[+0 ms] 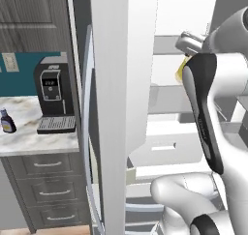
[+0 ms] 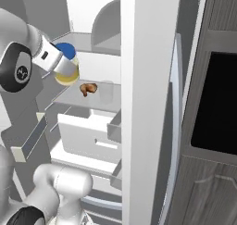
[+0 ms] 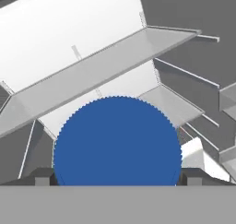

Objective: Place the condiment bottle and mayonnaise from the counter to the top shelf of the fridge. If the existing items in the fridge are on the top shelf, move them to other shelves.

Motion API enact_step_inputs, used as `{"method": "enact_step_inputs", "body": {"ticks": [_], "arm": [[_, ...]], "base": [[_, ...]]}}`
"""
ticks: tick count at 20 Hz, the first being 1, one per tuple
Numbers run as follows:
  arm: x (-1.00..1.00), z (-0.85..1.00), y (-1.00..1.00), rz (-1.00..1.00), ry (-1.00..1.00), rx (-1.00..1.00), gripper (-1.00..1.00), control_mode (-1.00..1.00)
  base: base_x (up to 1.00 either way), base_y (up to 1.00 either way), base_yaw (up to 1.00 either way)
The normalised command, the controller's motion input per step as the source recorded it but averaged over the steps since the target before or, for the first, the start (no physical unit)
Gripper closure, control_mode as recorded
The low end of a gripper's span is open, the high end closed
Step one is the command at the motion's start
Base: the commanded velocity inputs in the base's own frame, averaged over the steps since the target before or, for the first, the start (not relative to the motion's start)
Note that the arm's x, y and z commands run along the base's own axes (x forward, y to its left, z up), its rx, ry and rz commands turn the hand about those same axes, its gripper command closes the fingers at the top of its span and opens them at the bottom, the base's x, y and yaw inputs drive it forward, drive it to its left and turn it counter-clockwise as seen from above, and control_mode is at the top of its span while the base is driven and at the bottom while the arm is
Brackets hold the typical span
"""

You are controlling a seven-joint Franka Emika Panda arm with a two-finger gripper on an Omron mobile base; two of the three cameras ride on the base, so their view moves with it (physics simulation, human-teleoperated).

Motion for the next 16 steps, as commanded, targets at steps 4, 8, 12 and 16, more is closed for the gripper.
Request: {"method": "enact_step_inputs", "body": {"ticks": [4,8,12,16], "arm": [[1.0,0.0,0.0,0.02,-0.15,0.01,1.0,-1.0],[0.86,0.07,-0.11,0.13,-0.14,0.0,1.0,-1.0],[0.18,0.31,-0.18,0.2,-0.17,-0.02,1.0,-1.0],[-0.05,0.26,0.0,0.12,-0.16,-0.19,1.0,-1.0]], "base": [[0.0,0.0,0.0],[0.0,0.0,0.0],[0.0,0.0,0.0],[0.0,0.0,0.0]]}}
